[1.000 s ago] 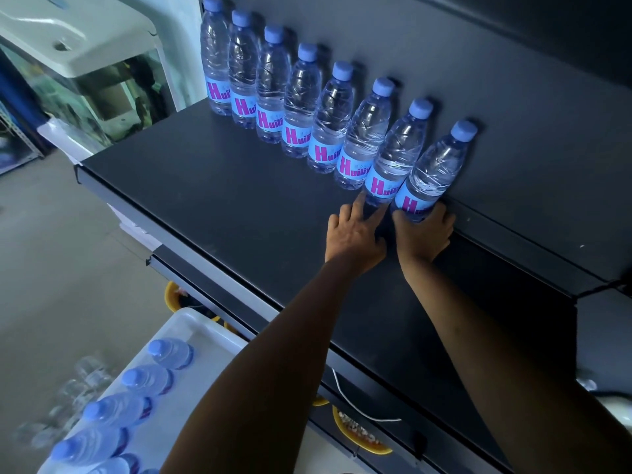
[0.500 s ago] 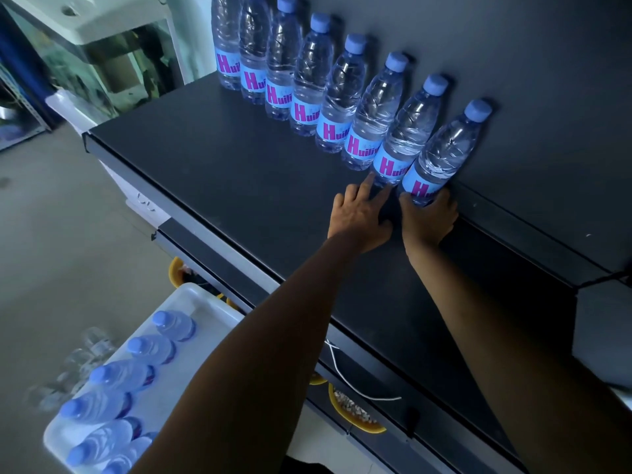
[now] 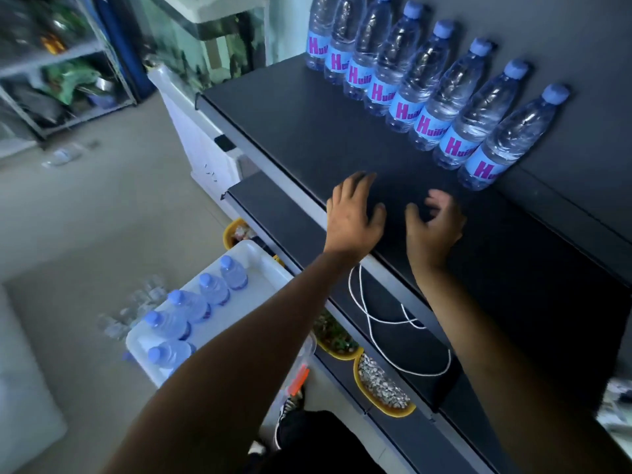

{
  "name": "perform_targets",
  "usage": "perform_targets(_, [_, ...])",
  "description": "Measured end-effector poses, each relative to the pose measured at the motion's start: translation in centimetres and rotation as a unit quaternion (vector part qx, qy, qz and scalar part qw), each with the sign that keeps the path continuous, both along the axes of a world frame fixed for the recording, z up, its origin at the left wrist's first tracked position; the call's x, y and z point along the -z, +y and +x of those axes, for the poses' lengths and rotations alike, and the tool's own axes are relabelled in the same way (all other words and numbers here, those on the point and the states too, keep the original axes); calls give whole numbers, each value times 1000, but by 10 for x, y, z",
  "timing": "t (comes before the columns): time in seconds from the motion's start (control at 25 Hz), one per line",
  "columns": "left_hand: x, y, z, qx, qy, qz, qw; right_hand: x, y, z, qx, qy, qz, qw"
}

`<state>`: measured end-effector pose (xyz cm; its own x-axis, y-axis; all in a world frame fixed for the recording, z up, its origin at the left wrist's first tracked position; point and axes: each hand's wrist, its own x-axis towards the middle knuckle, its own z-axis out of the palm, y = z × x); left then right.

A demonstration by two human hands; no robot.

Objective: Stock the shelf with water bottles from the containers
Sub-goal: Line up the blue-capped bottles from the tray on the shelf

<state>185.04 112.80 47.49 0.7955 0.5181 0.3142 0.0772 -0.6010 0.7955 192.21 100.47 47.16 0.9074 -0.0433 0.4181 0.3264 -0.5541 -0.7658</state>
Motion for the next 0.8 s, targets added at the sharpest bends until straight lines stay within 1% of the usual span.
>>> perform_targets(0.12, [11,30,-70,-69,-12,1,998,3,33,-55,-96,-77,-22,992])
perform_targets(0.24, [34,57,-147,-151,-5,12,988,13,65,-124,-200,-103,-45,973])
perform_targets(0.32, [54,71,-197,-203,6,13,979,28,81,-166,-268,-94,-62,957])
perform_targets(0.4, [76,76,-246,-244,26,3,969,56,87,-201,-319,-75,-92,940])
perform_targets(0.48, [99,74,-288,-283,69,-10,957,90,85,-231,-363,-48,-139,920])
perform_targets(0.6, [147,61,-343,-324,148,-31,934,143,70,-268,-421,13,-231,877])
perform_targets(0.72, [190,40,-381,-323,249,-66,910,187,61,-287,-474,51,-333,813])
perform_targets(0.8, [207,28,-394,-317,319,-90,889,202,65,-295,-498,77,-385,773])
